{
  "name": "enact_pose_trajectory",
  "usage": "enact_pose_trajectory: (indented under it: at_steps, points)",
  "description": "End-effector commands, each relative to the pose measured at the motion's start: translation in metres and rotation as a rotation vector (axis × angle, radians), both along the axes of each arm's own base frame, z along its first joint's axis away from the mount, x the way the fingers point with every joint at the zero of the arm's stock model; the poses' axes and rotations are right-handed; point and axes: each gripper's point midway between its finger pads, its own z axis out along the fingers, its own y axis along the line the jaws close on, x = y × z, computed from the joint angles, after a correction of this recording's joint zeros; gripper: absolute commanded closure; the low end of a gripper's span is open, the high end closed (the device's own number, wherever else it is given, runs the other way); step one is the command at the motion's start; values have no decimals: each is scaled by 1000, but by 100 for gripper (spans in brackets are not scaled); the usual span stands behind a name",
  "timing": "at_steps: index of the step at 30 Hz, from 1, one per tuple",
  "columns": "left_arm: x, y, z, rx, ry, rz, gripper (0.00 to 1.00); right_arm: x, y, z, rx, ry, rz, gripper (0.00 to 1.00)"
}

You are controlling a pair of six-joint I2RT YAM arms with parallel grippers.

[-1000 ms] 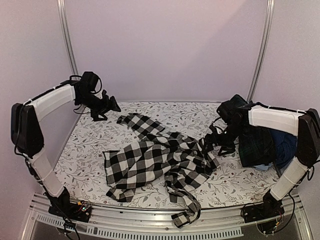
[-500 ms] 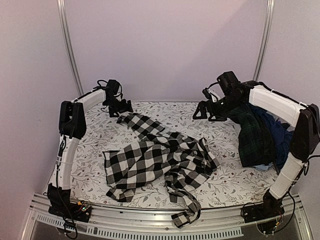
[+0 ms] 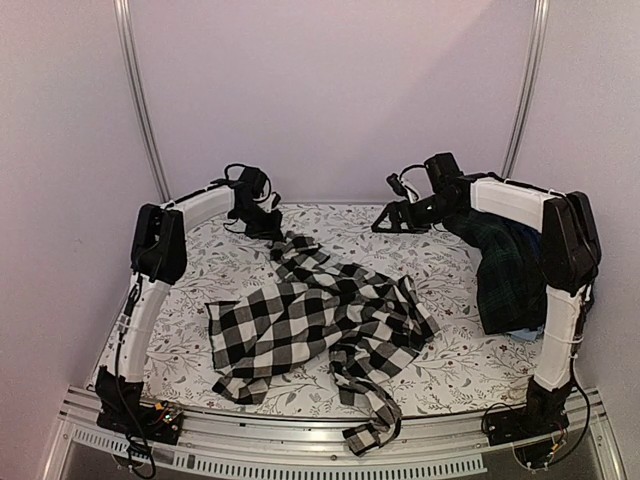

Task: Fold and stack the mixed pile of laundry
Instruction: Adjust the crumpled shirt at the center of the board.

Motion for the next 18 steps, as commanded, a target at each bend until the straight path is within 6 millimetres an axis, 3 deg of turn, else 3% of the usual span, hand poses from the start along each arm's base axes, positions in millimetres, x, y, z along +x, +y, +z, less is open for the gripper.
enact_pose_trajectory:
  at_steps: [1, 6, 10, 13, 18]
  points:
    - [12, -15, 89, -116, -175, -67, 100, 17, 29, -7, 76, -104, 155, 5]
    - [17, -19, 190, -224, -374, -81, 100, 22, 33, -52, 60, -54, 173, 8]
    - [9, -32, 252, -327, -498, -145, 100, 22, 35, -70, 61, -35, 185, 8]
    - [1, -41, 276, -377, -541, -195, 100, 22, 39, -86, 59, -8, 195, 9]
    - [-14, -56, 275, -426, -527, -277, 100, 31, 44, -99, 49, -26, 198, 8]
